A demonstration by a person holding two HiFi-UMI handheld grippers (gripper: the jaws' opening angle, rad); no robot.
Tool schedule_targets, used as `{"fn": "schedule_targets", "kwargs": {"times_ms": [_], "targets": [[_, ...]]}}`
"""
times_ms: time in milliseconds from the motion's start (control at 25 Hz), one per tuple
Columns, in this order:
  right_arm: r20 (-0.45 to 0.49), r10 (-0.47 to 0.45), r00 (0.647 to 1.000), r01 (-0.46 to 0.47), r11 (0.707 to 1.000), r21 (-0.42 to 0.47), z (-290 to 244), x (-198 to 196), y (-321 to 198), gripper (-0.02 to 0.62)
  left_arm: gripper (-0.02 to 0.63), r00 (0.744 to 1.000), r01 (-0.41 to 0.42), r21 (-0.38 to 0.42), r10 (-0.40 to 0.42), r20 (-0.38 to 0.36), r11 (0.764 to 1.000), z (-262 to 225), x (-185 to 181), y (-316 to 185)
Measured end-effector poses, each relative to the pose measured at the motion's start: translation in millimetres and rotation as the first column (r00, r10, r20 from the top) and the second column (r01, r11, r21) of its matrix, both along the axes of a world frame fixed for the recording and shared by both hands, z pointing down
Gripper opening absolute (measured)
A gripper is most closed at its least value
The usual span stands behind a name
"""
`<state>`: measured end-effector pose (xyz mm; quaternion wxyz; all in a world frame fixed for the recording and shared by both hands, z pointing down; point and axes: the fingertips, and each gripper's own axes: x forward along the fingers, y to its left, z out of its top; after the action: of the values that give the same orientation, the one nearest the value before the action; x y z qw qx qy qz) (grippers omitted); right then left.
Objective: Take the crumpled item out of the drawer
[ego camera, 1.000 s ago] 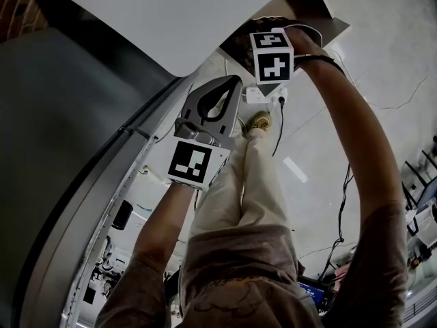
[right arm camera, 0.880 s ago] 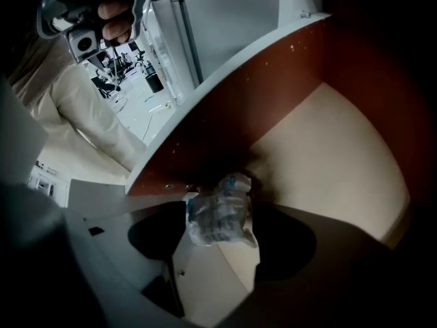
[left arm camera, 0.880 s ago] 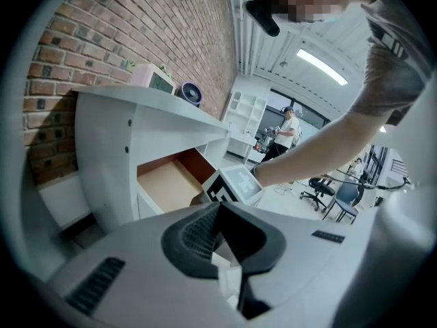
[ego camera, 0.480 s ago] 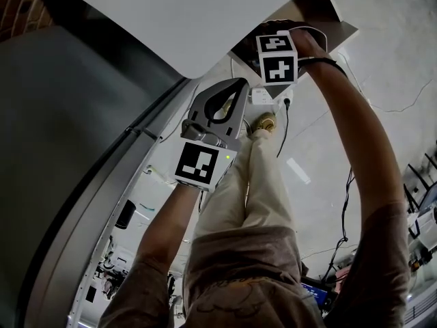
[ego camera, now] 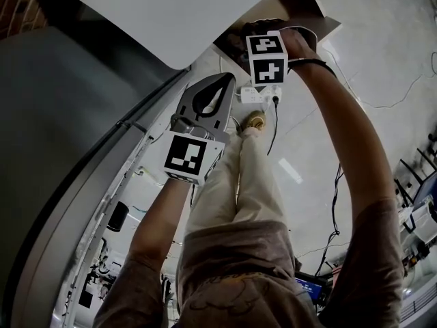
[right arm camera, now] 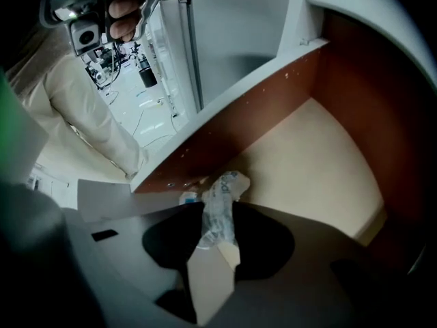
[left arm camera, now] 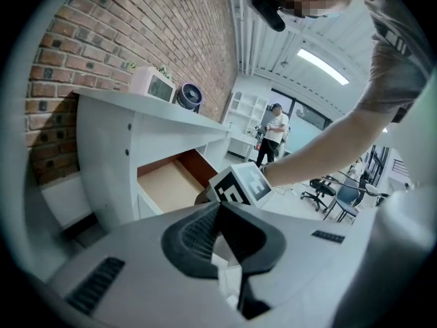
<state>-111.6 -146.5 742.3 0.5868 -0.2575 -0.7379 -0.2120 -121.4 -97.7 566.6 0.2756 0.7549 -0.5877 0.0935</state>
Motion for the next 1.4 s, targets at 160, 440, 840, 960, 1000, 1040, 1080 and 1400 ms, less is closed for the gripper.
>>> {"fn": "schedule_targets", "kwargs": {"times_ms": [160,440,840,960,1000,1040,1080,1400], "targets": [[0.040,0.032,0.999,-0.034,0.999,0.033,-19,4,-6,0.124,0.008,1.000,0.003,0.008,-0.003,-0.002,1.000,-8,3,2],[0.128,0.137,0.982,-0.149,0.985,0.090,-69,24,-22,0.123,0.008,1.000,0.006,0.019,-0.006,-0.016,1.000,-28,10,6],[0.268,0.243,0.932,-0.292,0.942,0.163,-188,57,-46,0.123,0.008,1.000,0.007,0.077,-0.005,-0.024,0.997,-100,28,2],[0.315,0.253,0.915,-0.322,0.927,0.192,-232,65,-50,0.123,0.008,1.000,-0.005,0.105,0.006,-0.012,0.994,-131,33,1],[0.334,0.262,0.905,-0.338,0.921,0.193,-247,69,-50,0.123,0.008,1.000,-0.014,0.113,0.015,-0.007,0.994,-142,36,1],[0.355,0.276,0.893,-0.358,0.915,0.188,-263,72,-51,0.123,0.008,1.000,-0.025,0.120,0.025,-0.002,0.992,-153,39,2],[0.379,0.292,0.878,-0.379,0.907,0.181,-279,75,-52,0.123,0.008,0.999,-0.038,0.128,0.038,0.002,0.991,-164,43,3],[0.564,0.430,0.705,-0.567,0.820,0.083,-394,107,-58,0.123,0.008,0.992,-0.125,0.182,0.120,0.039,0.975,-236,66,17]]}}
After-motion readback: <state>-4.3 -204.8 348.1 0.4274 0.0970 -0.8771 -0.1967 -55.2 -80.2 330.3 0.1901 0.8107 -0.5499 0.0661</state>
